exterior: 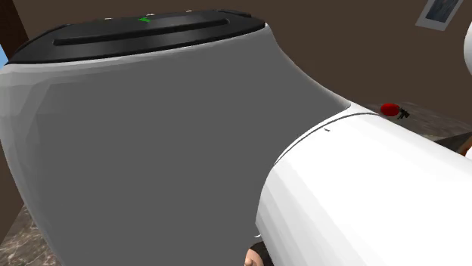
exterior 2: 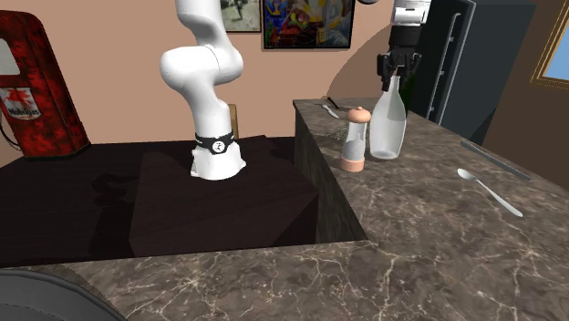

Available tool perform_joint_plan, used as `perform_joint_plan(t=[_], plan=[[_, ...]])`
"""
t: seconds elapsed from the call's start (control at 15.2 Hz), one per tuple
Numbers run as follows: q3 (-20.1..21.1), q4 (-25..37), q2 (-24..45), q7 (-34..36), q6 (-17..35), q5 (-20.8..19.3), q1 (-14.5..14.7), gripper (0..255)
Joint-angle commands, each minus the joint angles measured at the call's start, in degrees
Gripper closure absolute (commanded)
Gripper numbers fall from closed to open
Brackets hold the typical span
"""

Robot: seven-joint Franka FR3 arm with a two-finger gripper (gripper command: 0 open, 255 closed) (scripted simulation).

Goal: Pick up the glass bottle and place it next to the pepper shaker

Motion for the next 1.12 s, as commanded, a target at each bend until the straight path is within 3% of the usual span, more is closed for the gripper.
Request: perform_joint_plan(t=[0.0,0.33,0.4,0.73,1.06], plan=[[0.0,-0.2,0.0,0.0,0.3,0.0,0.0,255],[0.0,-0.2,0.0,0.0,0.3,0.0,0.0,255],[0.0,-0.2,0.0,0.0,0.3,0.0,0.0,0],[0.0,-0.2,0.0,0.0,0.3,0.0,0.0,0],[-0.2,5.2,-2.1,-0.9,-6.8,1.2,-0.3,0]])
